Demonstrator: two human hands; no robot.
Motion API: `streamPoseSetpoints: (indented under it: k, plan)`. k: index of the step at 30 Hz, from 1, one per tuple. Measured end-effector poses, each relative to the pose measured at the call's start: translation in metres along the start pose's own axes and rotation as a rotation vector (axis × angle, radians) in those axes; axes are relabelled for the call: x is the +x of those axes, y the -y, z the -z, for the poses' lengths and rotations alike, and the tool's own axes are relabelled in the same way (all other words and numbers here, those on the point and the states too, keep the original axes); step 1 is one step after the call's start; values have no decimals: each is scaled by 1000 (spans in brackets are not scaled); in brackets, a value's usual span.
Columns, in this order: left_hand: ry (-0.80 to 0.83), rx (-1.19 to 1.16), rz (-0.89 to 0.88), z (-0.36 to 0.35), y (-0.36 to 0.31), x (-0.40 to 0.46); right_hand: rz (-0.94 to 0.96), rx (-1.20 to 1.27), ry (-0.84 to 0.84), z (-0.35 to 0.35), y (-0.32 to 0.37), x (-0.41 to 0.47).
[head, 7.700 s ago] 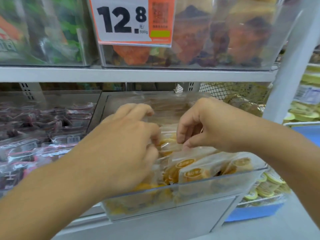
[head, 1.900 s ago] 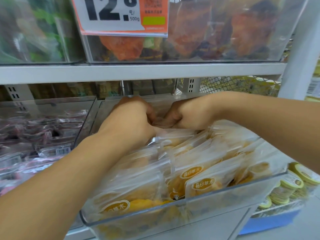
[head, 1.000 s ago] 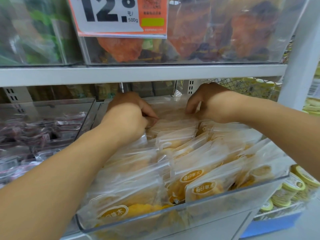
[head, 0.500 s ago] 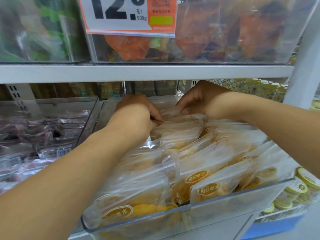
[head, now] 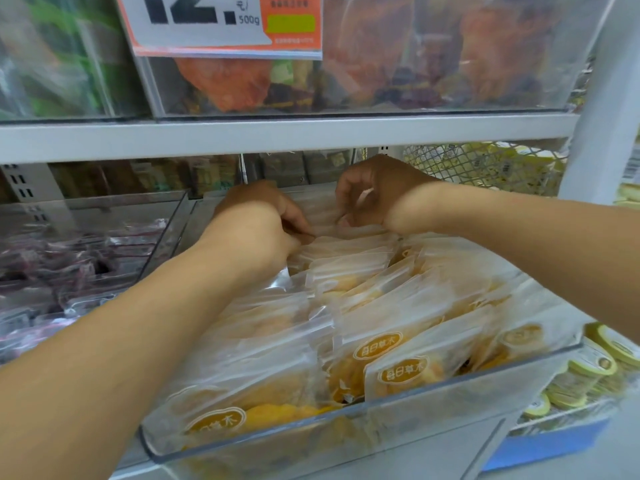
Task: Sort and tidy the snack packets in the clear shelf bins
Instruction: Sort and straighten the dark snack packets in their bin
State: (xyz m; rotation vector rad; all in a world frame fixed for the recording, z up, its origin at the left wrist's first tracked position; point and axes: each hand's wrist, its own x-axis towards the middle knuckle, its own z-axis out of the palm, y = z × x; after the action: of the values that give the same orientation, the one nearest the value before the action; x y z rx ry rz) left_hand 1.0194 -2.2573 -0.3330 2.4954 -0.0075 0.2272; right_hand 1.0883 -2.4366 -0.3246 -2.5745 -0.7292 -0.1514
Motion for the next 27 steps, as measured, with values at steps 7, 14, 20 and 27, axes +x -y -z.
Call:
streamPoseSetpoints:
  k: [7, 14, 20, 27]
  plan:
    - [-89, 154, -283, 0, 3, -6, -207, -515, -172, 12, 5, -24]
    - [-73, 230, -480, -2, 11, -5, 7, -323, -235, 5, 11, -36]
    - [-23, 227, -469, -1, 15, -3, 80, -384, 103, 13, 20, -24]
    - [23, 240, -363, -2, 13, -6, 100, -404, 189, -8, 3, -2]
